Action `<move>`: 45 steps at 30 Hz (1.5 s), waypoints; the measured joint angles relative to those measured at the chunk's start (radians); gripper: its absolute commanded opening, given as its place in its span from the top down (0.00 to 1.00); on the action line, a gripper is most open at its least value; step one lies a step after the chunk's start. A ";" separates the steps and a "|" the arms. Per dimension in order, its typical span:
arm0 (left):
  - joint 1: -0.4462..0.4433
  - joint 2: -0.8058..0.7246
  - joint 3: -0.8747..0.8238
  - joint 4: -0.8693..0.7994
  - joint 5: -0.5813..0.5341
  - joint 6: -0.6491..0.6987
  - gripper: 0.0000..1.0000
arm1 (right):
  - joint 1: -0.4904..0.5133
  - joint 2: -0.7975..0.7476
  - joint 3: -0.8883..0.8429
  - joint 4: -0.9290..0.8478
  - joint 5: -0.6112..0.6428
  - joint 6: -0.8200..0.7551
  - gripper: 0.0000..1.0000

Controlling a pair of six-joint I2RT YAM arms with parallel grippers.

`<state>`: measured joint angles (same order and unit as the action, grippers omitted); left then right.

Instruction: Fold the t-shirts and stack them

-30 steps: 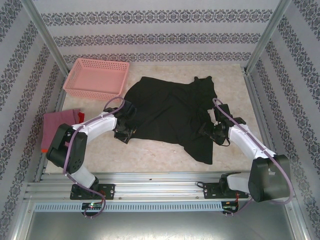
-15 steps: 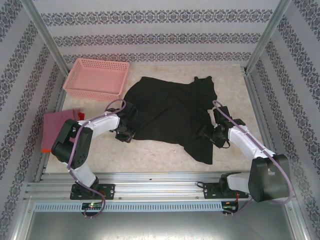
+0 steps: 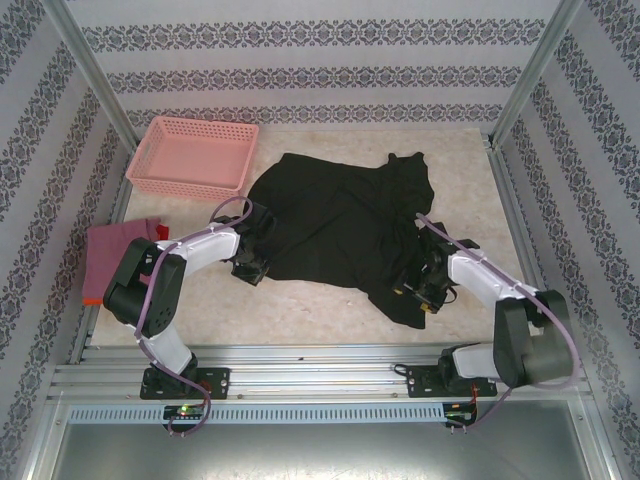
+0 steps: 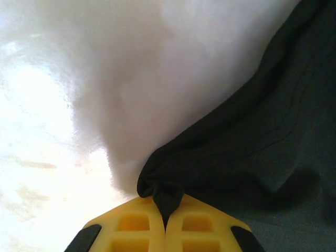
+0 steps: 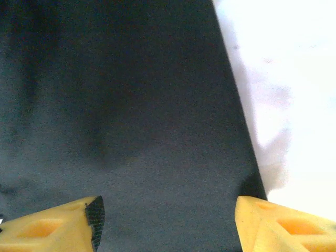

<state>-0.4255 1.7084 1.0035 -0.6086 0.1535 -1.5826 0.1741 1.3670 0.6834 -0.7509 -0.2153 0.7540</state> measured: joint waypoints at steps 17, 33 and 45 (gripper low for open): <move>0.000 -0.023 0.016 0.002 -0.077 0.047 1.00 | 0.004 -0.029 0.055 -0.005 0.071 0.003 1.00; 0.002 -0.151 0.560 -0.114 -0.348 0.319 1.00 | -0.021 -0.392 0.570 0.035 0.290 -0.128 1.00; -0.002 -0.250 0.726 -0.200 -0.365 0.426 1.00 | -0.019 -0.430 0.832 -0.031 0.355 -0.249 1.00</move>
<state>-0.4278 1.4582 1.7298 -0.8085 -0.2115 -1.1561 0.1551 0.9371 1.5154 -0.7822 0.1394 0.5045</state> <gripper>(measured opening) 0.051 0.049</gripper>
